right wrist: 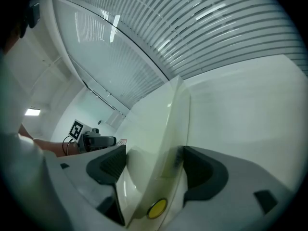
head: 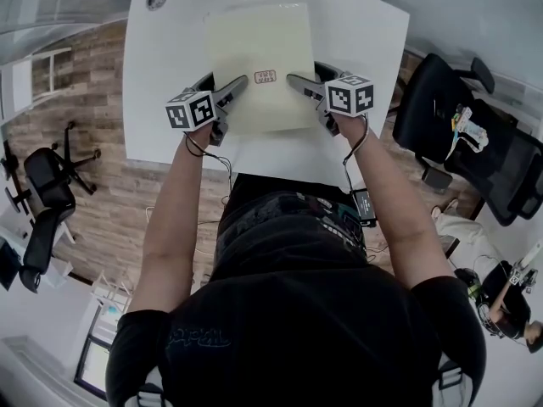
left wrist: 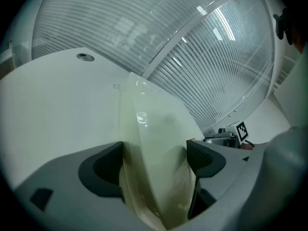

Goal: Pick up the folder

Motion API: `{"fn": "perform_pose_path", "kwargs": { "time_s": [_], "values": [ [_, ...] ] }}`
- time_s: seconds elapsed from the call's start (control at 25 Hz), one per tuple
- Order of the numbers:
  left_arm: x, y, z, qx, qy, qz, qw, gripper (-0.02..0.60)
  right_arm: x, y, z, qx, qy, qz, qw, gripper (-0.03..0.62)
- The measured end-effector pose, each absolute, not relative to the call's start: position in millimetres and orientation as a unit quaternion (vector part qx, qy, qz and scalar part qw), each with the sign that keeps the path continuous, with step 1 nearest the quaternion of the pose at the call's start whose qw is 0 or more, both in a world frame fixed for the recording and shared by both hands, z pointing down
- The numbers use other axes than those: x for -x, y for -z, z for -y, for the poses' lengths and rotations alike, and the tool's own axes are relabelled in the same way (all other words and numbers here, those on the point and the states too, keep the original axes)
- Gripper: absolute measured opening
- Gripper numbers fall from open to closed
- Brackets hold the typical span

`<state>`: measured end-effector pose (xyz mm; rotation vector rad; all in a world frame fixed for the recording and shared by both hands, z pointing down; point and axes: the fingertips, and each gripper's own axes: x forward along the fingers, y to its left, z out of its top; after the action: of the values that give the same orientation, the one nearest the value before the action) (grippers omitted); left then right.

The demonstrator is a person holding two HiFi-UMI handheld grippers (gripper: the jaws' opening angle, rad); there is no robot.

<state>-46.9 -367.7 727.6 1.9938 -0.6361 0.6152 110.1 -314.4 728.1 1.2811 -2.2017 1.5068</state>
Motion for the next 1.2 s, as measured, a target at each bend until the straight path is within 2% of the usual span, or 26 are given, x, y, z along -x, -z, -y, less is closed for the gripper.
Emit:
{"fn": "perform_pose_path", "kwargs": {
  "time_s": [0.68, 1.2],
  "values": [
    [49, -682, 360, -0.831, -0.237, 0.260, 0.431, 0.420, -107, -677, 305, -0.461, -0.465, 0.750, 0.090, 0.360],
    [68, -568, 349, -0.884, -0.197, 0.271, 0.325, 0.420, -83, -571, 290, -0.502, -0.374, 0.777, 0.067, 0.360]
  ]
}}
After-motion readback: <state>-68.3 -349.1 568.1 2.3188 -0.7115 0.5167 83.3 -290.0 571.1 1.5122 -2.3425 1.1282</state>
